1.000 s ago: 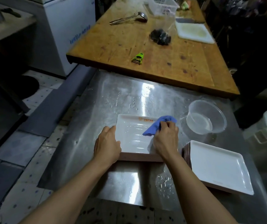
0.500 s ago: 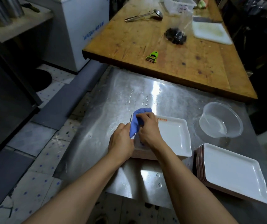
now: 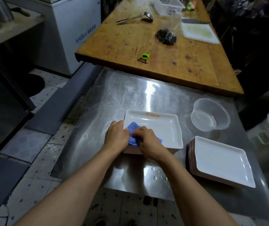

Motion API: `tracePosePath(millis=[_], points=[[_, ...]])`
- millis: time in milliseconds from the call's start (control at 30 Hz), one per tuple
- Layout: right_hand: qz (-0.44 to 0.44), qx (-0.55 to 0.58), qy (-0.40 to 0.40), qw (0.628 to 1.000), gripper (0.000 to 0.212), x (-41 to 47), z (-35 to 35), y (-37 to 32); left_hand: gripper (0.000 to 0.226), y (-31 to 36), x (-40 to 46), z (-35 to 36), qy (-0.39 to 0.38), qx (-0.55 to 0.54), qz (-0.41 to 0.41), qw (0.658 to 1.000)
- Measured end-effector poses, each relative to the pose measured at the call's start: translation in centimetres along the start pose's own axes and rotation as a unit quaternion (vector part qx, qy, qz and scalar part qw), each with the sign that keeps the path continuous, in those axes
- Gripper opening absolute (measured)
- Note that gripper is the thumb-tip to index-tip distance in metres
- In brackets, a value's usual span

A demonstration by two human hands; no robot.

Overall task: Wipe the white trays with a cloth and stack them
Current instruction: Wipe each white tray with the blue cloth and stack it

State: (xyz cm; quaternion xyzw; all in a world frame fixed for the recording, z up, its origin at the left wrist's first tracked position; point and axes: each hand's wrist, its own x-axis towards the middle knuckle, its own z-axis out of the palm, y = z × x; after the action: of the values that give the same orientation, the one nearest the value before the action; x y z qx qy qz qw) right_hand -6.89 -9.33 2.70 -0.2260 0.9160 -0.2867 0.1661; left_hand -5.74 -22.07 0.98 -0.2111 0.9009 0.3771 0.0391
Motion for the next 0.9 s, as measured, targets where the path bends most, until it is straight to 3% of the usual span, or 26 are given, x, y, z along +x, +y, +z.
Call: tracePosePath(millis=[267, 400, 567, 700, 833, 900], points=[[0.096, -0.075, 0.009, 0.992, 0.043, -2.7, -2.9, 4.2, 0.026, 0.1, 0.3, 0.7, 0.039, 0.067, 0.014, 0.997], [0.117, -0.197, 0.031, 0.973, 0.034, -4.1, -4.4, 6.4, 0.027, 0.2, 0.2, 1.0, 0.048, 0.094, 0.017, 0.994], [0.103, -0.326, 0.017, 0.939, 0.041, -4.8, -4.5, 6.5, 0.049, 1.0, -0.8, 1.0, 0.073, 0.151, 0.016, 0.986], [0.093, -0.315, 0.042, 0.944, 0.035, -4.3, -5.0, 6.5, 0.040, 2.2, -1.7, 2.1, 0.115, 0.191, 0.161, 0.961], [0.117, -0.236, 0.066, 0.962, 0.052, -4.9, -6.4, 7.1, 0.031, 3.3, -2.4, 4.0, 0.012, 0.181, 0.245, 0.952], [0.122, -0.183, 0.152, 0.964, 0.034, -5.5, -6.9, 7.6, 0.029, 3.4, -2.6, 4.8, -0.021, 0.205, 0.263, 0.942]])
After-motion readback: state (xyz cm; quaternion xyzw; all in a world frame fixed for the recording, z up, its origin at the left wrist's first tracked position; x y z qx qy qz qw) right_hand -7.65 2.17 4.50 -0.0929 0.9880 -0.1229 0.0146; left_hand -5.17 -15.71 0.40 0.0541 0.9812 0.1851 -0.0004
